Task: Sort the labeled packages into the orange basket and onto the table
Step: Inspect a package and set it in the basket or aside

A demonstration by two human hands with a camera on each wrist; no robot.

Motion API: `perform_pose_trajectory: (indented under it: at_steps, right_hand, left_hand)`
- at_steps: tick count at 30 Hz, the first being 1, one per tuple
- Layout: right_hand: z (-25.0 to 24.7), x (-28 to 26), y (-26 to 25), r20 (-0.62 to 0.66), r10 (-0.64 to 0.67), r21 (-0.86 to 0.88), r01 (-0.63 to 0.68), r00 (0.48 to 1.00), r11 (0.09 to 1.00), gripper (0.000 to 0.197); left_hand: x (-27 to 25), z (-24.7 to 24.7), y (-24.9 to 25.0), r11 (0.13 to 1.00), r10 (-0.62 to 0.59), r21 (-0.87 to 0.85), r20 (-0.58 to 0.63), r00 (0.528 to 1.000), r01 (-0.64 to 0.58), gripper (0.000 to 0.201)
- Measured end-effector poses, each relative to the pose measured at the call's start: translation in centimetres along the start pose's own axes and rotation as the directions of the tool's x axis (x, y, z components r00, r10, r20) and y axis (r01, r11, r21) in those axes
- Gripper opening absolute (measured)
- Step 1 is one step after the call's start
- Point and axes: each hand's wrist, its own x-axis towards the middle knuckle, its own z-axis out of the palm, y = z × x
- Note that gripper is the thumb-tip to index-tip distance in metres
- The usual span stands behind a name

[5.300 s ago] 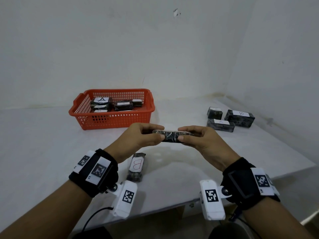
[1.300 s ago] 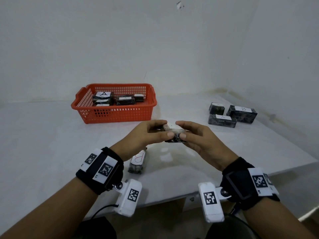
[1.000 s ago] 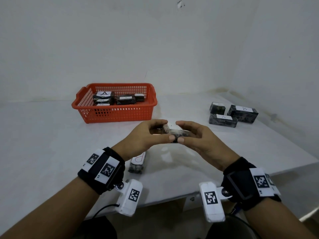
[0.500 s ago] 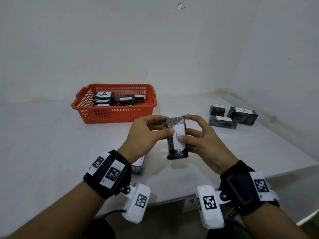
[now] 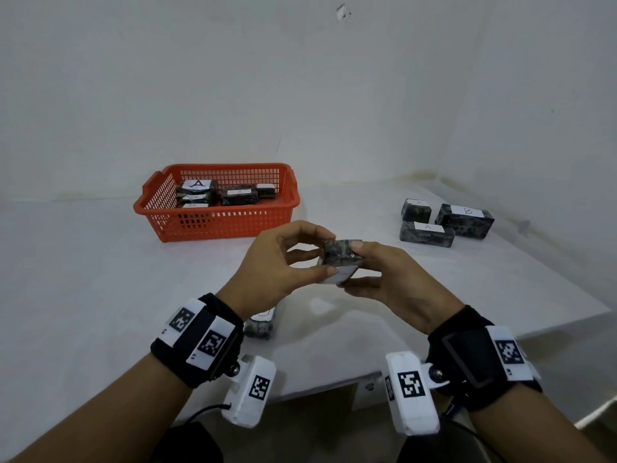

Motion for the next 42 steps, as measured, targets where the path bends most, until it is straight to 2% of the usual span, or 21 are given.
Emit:
perform_pose_trajectory:
  at_steps: [3, 5, 6, 8, 11, 14, 18, 23, 29, 33, 38, 40, 42]
  right_hand:
    - [0.0, 0.2, 0.1, -0.031, -0.070, 0.000, 0.070, 0.997, 0.998, 0.030]
    - [0.1, 0.3, 0.1, -0.039, -0.091, 0.001, 0.091, 0.995, 0.996, 0.023]
    - [0.1, 0.3, 0.1, -0.034, -0.087, 0.001, 0.087, 0.996, 0.996, 0.022]
    - [0.1, 0.3, 0.3, -0.004, -0.069, 0.002, 0.069, 0.998, 0.998, 0.029]
    - [0.0, 0.2, 0.5, 0.044, -0.058, -0.017, 0.059, 0.997, 0.998, 0.048]
    - [-0.2, 0.1, 0.5, 0.026, -0.096, -0.006, 0.096, 0.995, 0.995, 0.061]
    - [-0.4, -0.1, 0.2, 0.008, -0.123, 0.003, 0.123, 0.992, 0.992, 0.044]
    - [-0.2, -0.2, 0.5, 0.070, -0.105, 0.055, 0.101, 0.992, 0.993, 0.041]
    - [-0.6, -0.1, 0.8, 0.044, -0.115, 0.071, 0.111, 0.992, 0.991, 0.033]
    - [-0.7, 0.0, 0.8, 0.077, -0.086, 0.062, 0.081, 0.993, 0.995, 0.043]
    - [-0.7, 0.2, 0.8, 0.018, -0.110, -0.002, 0.110, 0.994, 0.994, 0.053]
    - [-0.7, 0.2, 0.9, 0.033, -0.117, -0.001, 0.117, 0.993, 0.993, 0.058]
    - [-0.7, 0.2, 1.2, 0.055, -0.115, 0.023, 0.113, 0.992, 0.993, 0.055]
  left_hand:
    - [-0.1, 0.2, 0.5, 0.991, -0.128, 0.059, 0.080, 0.988, 0.124, 0.046]
    - [-0.1, 0.5, 0.7, 0.980, -0.184, 0.107, 0.130, 0.974, 0.171, 0.033]
    - [0.0, 0.6, 0.7, 0.976, -0.203, 0.102, 0.133, 0.970, 0.190, 0.031]
    - [0.1, 0.8, 0.7, 0.971, -0.235, 0.062, 0.110, 0.966, 0.229, 0.042]
    - [0.2, 0.9, 0.5, 0.980, -0.199, 0.047, 0.082, 0.977, 0.196, 0.055]
    - [0.1, 0.9, 0.5, 0.987, -0.154, 0.063, 0.090, 0.984, 0.149, 0.056]
    - [-0.2, 1.0, 0.8, 0.972, -0.235, 0.042, 0.187, 0.954, 0.232, 0.062]
    - [0.0, 1.2, 0.7, 0.955, -0.271, -0.094, 0.119, 0.955, 0.283, 0.054]
    - [-0.4, 0.8, 0.9, 0.941, -0.272, -0.133, 0.254, 0.928, 0.312, 0.056]
    - [-0.1, 1.0, 0.7, 0.950, -0.274, -0.090, 0.211, 0.938, 0.298, 0.051]
    - [0.0, 1.0, 0.9, 0.927, -0.309, -0.131, 0.260, 0.915, 0.351, 0.062]
    - [0.2, 1.2, 0.9, 0.906, -0.360, -0.160, 0.196, 0.912, 0.392, 0.055]
    - [0.4, 1.5, 0.8, 0.855, -0.429, -0.257, 0.140, 0.892, 0.451, 0.046]
